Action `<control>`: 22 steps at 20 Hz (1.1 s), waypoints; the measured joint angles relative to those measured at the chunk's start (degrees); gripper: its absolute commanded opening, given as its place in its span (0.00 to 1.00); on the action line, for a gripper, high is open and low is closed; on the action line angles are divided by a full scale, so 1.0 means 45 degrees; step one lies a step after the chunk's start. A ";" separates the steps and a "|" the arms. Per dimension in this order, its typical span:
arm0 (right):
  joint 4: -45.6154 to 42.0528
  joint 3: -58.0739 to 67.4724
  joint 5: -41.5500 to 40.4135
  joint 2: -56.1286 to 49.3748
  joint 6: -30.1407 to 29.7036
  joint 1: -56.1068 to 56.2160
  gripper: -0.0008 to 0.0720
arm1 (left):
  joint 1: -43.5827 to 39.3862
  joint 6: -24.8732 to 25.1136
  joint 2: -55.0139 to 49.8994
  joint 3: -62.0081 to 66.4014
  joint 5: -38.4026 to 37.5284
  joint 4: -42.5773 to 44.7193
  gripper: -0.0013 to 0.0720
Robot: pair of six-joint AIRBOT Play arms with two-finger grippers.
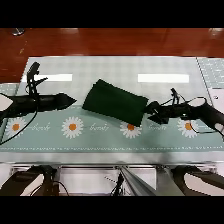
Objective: Fold the shirts.
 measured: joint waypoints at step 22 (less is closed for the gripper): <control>-0.4663 1.6436 0.5887 -0.1661 0.4163 0.0505 0.04 | -0.2511 0.0350 -0.0860 0.0000 0.1345 -0.0219 0.04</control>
